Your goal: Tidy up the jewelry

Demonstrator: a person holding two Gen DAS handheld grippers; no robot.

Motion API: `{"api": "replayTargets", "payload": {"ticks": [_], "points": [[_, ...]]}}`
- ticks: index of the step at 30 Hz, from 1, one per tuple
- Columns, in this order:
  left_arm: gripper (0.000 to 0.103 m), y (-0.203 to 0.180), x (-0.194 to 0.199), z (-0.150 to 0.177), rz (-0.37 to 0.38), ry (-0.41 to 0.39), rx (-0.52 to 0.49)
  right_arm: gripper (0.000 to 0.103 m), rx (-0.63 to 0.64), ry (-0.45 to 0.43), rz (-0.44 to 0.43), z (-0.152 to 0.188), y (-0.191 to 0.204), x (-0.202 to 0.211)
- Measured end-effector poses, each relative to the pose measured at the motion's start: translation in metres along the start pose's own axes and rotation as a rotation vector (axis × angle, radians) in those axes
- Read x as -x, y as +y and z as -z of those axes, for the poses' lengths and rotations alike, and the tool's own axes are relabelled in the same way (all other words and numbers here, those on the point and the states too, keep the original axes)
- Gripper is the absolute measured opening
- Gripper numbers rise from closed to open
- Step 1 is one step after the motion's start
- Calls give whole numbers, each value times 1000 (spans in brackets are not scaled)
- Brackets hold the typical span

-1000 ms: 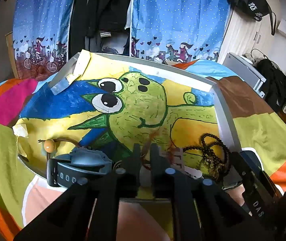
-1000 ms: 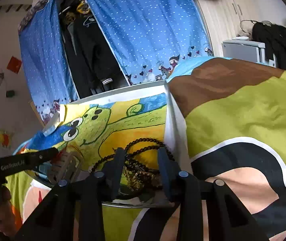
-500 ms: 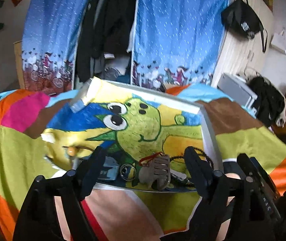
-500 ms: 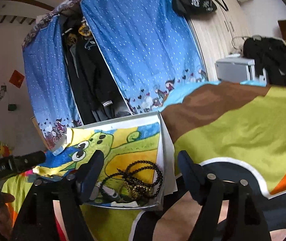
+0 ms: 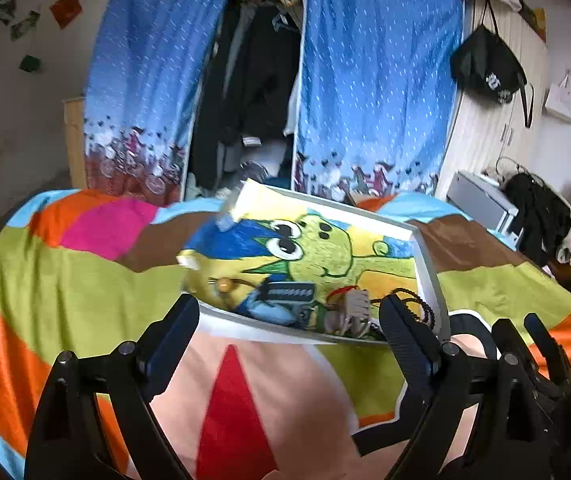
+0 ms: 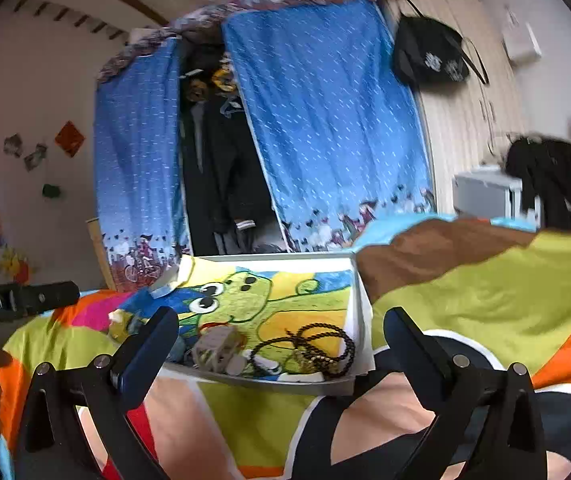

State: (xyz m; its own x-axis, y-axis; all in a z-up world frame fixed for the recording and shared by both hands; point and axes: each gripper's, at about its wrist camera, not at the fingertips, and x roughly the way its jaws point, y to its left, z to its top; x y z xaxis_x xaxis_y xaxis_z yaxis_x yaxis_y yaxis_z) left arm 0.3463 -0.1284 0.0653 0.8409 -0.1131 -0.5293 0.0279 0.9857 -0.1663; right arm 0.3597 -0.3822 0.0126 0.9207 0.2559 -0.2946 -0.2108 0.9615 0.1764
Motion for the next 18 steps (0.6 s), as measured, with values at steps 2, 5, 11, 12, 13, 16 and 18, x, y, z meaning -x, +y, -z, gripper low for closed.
{"api": "replayTargets", "payload": {"ticks": [2, 5, 11, 12, 13, 16, 18], "points": [[88, 9, 18, 9, -8, -27, 9, 103, 27, -15, -8, 4, 11, 11], [88, 20, 40, 23, -25, -56, 13, 103, 56, -27, -16, 10, 26, 27], [88, 39, 83, 52, -44, -108, 2, 103, 103, -50, -25, 26, 55, 64], [88, 40, 88, 56, -44, -113, -1, 103, 118, -57, -22, 28, 61, 71], [88, 42, 94, 61, -44, -119, -5, 103, 132, -66, -19, 30, 67, 78], [88, 47, 113, 75, -43, -140, -18, 103, 146, -81, -16, 35, 80, 95], [88, 52, 125, 83, -42, -155, -29, 103, 128, -83, -11, 39, 86, 106]]}}
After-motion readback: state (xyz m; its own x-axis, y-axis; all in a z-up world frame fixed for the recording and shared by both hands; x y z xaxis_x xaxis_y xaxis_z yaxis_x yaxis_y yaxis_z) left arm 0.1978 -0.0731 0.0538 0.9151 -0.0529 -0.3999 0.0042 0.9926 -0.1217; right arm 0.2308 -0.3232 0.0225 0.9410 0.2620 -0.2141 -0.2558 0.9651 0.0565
